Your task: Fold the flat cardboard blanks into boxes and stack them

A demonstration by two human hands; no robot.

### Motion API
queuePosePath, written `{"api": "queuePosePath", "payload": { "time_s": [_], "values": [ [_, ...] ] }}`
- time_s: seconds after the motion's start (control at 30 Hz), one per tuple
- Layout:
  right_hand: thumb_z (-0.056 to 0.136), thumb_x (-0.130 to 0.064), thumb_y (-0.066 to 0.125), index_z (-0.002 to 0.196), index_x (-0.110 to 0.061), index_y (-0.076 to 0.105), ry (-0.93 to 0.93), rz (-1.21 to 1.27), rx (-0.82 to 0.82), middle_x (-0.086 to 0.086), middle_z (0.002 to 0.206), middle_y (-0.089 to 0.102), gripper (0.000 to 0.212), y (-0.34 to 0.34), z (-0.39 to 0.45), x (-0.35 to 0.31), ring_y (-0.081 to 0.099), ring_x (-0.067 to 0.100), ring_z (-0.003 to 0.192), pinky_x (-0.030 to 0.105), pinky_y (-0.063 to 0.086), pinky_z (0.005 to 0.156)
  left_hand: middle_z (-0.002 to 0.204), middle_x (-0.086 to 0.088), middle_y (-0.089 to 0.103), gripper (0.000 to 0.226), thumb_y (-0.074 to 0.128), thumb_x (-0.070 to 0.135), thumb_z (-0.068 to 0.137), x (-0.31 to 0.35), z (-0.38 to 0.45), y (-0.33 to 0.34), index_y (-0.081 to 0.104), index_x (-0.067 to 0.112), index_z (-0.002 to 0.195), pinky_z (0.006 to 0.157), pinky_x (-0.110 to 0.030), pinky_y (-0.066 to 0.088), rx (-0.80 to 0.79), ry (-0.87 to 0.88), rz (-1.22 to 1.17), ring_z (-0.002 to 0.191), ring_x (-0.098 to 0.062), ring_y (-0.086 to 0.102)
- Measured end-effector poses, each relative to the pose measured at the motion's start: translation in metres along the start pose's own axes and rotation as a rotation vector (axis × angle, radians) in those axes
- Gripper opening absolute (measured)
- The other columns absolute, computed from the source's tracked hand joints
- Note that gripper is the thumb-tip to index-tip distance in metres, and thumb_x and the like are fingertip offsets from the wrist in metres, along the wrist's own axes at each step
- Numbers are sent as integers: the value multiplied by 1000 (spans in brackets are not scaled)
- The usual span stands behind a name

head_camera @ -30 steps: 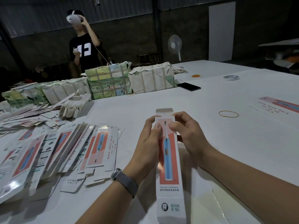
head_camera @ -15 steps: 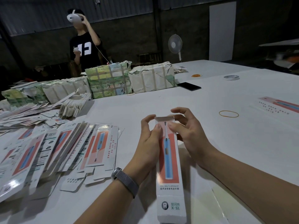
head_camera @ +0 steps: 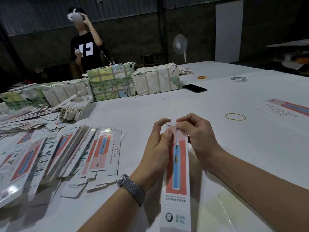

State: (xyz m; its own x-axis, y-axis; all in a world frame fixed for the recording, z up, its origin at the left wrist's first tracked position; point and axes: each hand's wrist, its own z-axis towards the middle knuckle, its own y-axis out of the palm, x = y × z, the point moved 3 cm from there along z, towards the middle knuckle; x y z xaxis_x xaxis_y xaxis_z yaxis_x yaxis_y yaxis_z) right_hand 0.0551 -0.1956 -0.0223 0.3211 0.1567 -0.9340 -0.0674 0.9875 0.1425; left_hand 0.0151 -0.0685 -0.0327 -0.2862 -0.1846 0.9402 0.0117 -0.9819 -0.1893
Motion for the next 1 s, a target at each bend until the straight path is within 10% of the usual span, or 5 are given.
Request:
{"api": "queuePosePath", "payload": {
  "time_s": [1.0],
  "values": [
    [92,-11,63,66,-23,70,37,-56,11,-4,68,66,30,1,3,2,60,11,66,27,53,65,89,-2,75,23,53,41,102,3,-3,1,50,52,122,68,-21,58,-60,-35,-25,77,-15,75]
  ]
}}
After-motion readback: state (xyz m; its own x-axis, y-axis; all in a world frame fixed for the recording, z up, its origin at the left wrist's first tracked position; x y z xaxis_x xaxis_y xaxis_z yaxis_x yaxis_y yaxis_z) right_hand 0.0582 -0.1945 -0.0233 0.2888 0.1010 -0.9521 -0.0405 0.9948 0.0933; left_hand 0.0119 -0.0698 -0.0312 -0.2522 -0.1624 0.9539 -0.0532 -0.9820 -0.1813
